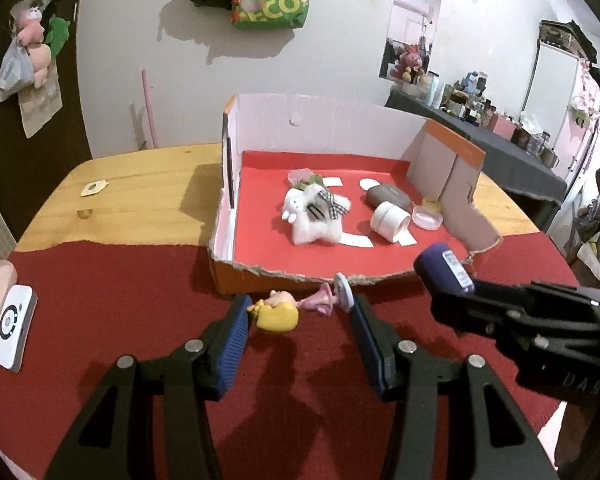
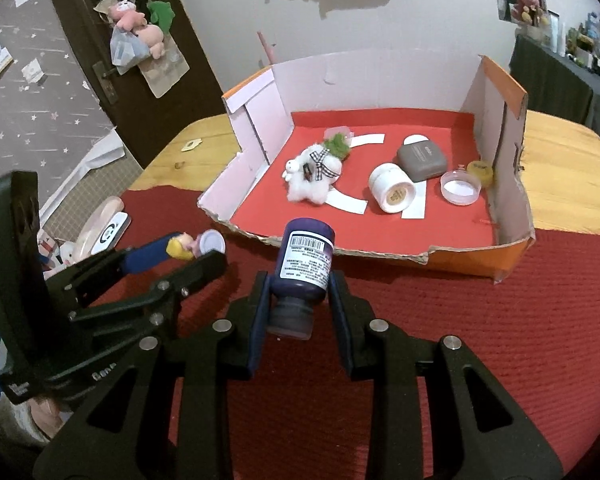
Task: Organize objects
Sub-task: 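Lift the doll and navy bottle and carry them over the box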
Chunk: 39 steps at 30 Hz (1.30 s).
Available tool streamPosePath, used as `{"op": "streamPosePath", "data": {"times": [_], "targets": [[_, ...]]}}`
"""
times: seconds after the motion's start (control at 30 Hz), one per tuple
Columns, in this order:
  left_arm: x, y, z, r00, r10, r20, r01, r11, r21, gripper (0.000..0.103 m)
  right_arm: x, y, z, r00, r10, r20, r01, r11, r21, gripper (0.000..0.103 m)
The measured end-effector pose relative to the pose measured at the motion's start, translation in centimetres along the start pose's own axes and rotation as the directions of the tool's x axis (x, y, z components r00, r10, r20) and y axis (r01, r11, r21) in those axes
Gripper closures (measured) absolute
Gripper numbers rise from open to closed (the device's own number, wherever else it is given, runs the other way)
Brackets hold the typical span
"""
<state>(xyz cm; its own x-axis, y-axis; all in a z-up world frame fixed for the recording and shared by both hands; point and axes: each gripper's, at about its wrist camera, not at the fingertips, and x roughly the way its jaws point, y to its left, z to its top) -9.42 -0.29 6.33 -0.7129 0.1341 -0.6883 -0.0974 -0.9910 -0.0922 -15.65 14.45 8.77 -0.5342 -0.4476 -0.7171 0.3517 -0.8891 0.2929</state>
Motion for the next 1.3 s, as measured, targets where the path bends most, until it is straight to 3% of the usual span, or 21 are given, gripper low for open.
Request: {"op": "streamPosePath", "data": {"times": [0.3, 0.87, 1.3], "targets": [[0.5, -0.1, 1.2, 1.0, -0.005, 0.007, 0.005, 1.0, 0.011, 0.05, 0.0, -0.4, 0.3, 1.0, -0.003, 0.008, 0.003, 1.0, -0.001, 0.075], [1.8, -1.0, 5.2, 1.0, -0.017, 0.022, 0.016, 0.998, 0.057, 0.05, -0.4, -1.6, 4.0, 1.0, -0.007, 0.018, 0.008, 1.0, -0.023, 0.075], [5.0, -1.1, 6.6, 0.998, -0.031, -0.046, 0.035, 0.996, 0.077, 0.05, 2.3, -3.6, 5.6, 0.998, 0.03, -0.051, -0.029, 0.999, 0.013, 0.075]]}}
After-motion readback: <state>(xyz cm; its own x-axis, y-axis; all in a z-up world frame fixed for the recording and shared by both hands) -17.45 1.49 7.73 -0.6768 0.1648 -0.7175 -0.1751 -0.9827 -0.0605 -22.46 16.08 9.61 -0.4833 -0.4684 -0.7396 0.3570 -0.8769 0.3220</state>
